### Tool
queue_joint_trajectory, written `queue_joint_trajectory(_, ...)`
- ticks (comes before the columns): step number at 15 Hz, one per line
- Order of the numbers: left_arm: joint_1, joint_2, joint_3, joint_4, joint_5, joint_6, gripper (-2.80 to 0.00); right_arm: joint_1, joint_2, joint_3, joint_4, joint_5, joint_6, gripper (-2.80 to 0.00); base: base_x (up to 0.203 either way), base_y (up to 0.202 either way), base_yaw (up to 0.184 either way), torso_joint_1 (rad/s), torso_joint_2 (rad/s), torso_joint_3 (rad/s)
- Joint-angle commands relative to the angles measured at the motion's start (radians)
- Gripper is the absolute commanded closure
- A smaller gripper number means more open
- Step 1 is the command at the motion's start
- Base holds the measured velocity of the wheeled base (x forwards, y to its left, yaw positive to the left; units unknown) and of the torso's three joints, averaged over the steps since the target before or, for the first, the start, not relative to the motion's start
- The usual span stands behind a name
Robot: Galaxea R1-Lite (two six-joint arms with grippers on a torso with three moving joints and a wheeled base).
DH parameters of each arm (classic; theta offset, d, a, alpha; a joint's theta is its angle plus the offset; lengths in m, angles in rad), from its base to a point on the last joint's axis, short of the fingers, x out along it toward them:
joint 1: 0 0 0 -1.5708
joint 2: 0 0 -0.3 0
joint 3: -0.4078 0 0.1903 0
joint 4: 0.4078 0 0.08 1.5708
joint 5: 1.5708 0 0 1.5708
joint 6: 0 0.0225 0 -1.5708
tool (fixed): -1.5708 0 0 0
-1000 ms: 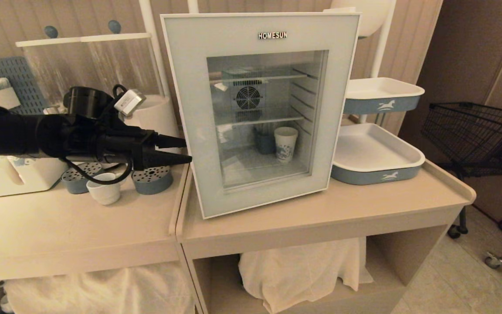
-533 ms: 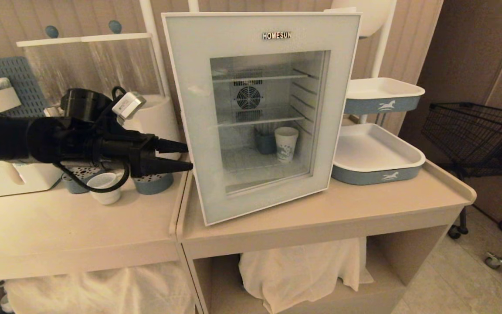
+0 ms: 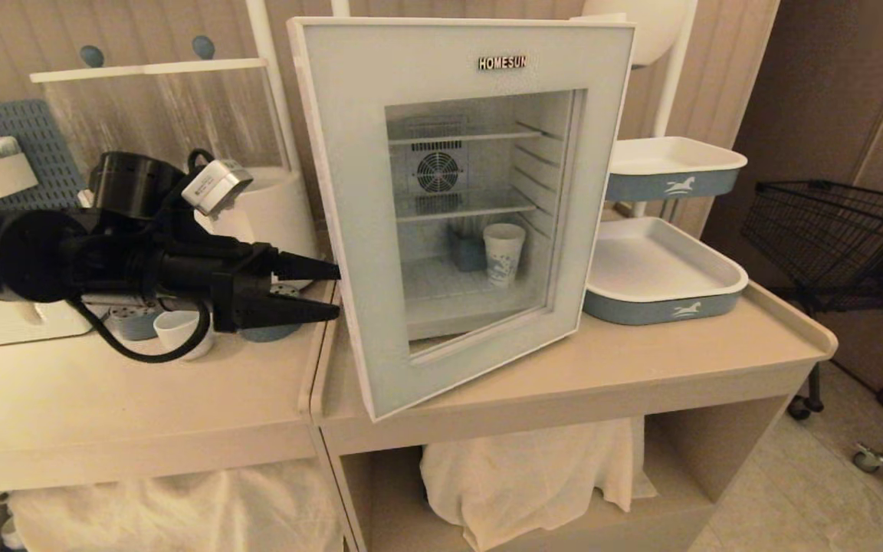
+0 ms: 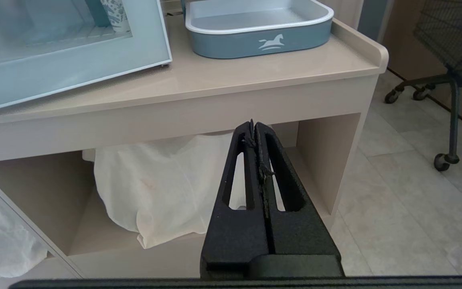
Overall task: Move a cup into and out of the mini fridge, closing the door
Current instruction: Open the freezer door
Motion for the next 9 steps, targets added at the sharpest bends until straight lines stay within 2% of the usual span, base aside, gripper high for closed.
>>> queue_joint_trajectory(1,-0.011,-0.052,0.03,-0.003,-0.006,0.004,-2.8,0.001,0.001,0.001,0.0,0.0,0.0,0.0,0.0,0.0,0.0,0.0,0.0,0.0)
queue_joint_trajectory(5,-0.061,-0.133,0.106,-0.002,-0.004,0.007,-2.8,-0.001,0.001,0.001,0.0,0.0,0.001,0.0,0.0,0.0,0.0,0.0,0.0,0.0)
queue_joint_trajectory(7,-0.117,-0.199,0.165,-0.002,-0.003,0.008,-2.8,-0.001,0.001,0.001,0.0,-0.002,0.001,0.0,0.0,0.0,0.0,0.0,0.0,0.0)
queue_joint_trajectory(9,-0.212,-0.267,0.215,-0.001,0.006,0.002,-2.8,-0.001,0.001,0.001,0.0,-0.002,0.001,0.0,0.0,0.0,0.0,0.0,0.0,0.0)
